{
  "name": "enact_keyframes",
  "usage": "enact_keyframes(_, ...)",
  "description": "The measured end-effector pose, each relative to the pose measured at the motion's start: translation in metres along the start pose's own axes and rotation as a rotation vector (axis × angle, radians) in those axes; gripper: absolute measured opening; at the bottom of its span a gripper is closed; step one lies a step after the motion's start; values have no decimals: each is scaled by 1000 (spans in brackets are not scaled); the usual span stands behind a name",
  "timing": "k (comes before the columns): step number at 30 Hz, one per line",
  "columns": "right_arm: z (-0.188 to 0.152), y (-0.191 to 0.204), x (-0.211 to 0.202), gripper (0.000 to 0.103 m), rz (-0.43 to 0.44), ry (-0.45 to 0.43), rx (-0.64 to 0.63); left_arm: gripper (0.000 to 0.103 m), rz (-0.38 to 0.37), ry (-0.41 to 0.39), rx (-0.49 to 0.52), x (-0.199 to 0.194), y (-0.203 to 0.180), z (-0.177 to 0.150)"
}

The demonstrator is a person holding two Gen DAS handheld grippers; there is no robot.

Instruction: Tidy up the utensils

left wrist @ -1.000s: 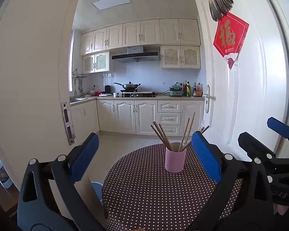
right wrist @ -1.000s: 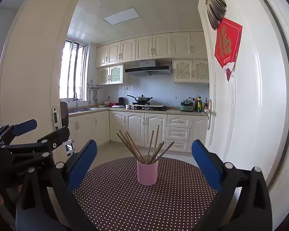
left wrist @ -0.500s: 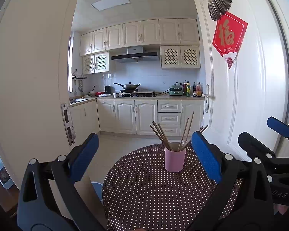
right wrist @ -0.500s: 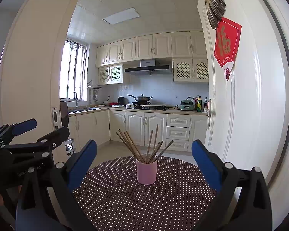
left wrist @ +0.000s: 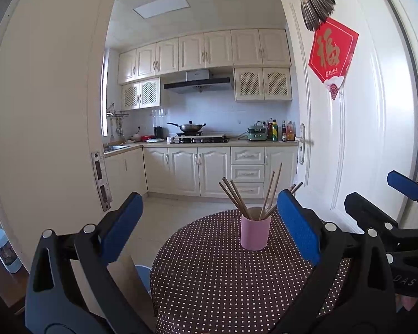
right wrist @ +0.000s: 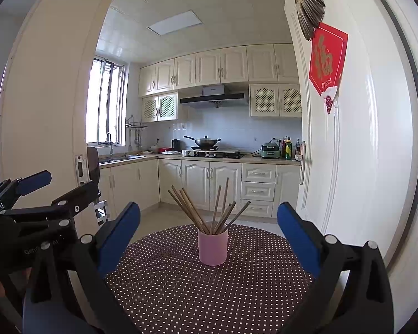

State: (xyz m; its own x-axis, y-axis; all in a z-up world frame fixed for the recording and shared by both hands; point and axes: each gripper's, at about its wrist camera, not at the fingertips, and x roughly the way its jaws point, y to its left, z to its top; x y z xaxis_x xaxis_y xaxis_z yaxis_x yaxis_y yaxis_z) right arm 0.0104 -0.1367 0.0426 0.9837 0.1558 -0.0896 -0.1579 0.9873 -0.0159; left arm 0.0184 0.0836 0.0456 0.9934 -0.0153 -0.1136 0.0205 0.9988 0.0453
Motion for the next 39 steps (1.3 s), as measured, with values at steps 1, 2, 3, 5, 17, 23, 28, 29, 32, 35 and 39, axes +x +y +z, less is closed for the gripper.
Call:
enact_keyframes(1, 0, 0, 0, 95, 0, -1, -1, 95, -1, 1, 0, 0, 0, 0)
enact_keyframes(2, 0, 0, 0, 95, -1, -1, -2, 95, -3, 3, 2, 0, 0, 0)
enact_keyframes(3, 0, 0, 0, 95, -1, -1, -3, 95, -2, 2, 2, 0, 0, -1)
enact_keyframes(5, 0, -1, 0, 95, 1, 1, 0, 95, 0, 1, 1, 0, 0, 0)
enact_keyframes(17, -1, -2, 0, 95, 0, 2, 0, 95, -2, 9, 3, 1, -1, -1)
enact_keyframes(23, 0, -4, 0, 95, 0, 2, 1, 95, -1, 10, 7, 1, -3, 0)
enact_keyframes(28, -1, -5, -1, 95, -1, 1, 1, 95, -1, 10, 7, 1, -3, 0)
enact_keyframes(29, -1, -5, 0, 95, -2, 2, 2, 95, -1, 11, 6, 0, -3, 0)
enact_keyframes(32, -1, -6, 0, 95, 0, 3, 4, 95, 0, 11, 6, 0, -3, 1)
enact_keyframes(35, -1, -6, -1, 95, 0, 4, 4, 95, 0, 11, 7, 0, -4, 1)
enact_keyframes(39, -1, -7, -1, 95, -1, 4, 5, 95, -2, 11, 7, 0, -3, 1)
